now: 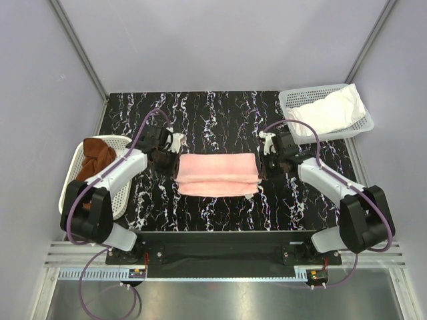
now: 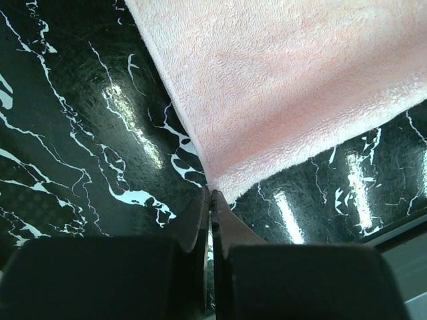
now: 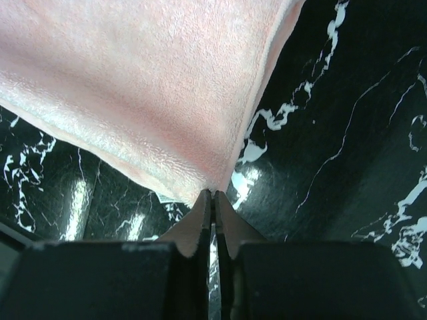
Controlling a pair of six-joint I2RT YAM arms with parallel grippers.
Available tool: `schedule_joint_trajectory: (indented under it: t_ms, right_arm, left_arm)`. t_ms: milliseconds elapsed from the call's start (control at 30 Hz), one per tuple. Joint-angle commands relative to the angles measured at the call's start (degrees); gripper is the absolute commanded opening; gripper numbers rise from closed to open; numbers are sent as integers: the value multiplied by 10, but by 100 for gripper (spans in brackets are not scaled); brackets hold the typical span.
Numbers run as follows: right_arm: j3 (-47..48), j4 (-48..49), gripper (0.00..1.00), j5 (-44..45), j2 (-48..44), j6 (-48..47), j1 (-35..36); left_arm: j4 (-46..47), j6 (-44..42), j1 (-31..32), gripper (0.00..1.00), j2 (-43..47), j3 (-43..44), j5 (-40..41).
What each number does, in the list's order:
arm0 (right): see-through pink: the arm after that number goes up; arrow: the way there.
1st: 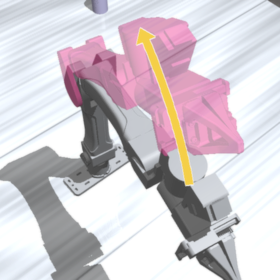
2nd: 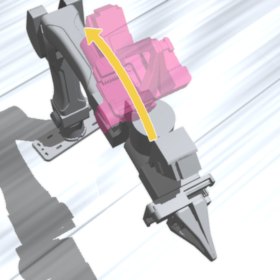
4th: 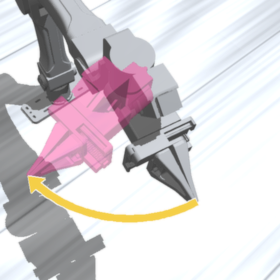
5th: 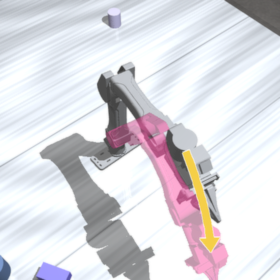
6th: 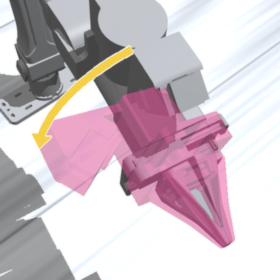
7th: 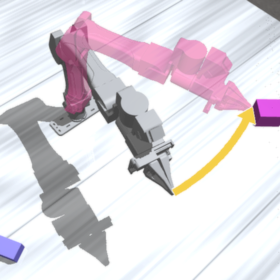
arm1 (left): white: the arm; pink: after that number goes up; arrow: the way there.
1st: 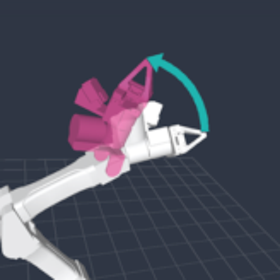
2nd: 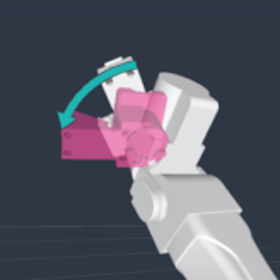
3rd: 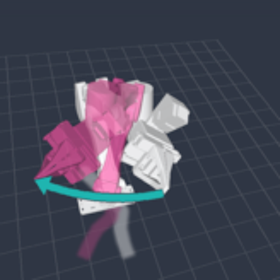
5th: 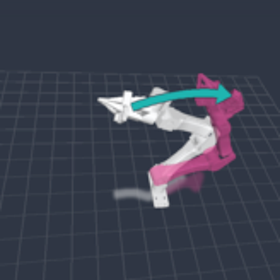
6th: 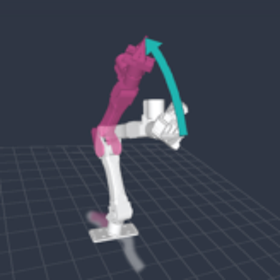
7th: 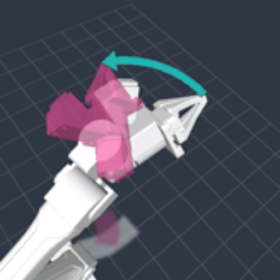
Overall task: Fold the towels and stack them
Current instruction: Fold the towel
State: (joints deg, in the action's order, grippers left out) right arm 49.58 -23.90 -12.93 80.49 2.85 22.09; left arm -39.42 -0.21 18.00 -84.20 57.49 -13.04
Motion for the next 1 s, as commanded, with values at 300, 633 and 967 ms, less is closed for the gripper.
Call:
schedule_joint_trajectory:
  t_ms: [300, 633, 967]
  right_arm:
    - [97, -155, 40, -67, 26, 65, 5]
    - [92, -102, 43, 60, 45, 253, 5]
    - [32, -32, 46, 55, 101, 312, 5]
  left_arm:
    - [-94, 76, 9, 48, 66, 61, 41]
    - [31, 191, 9, 48, 20, -14, 11]
    - [113, 237, 10, 50, -20, -69, 5]
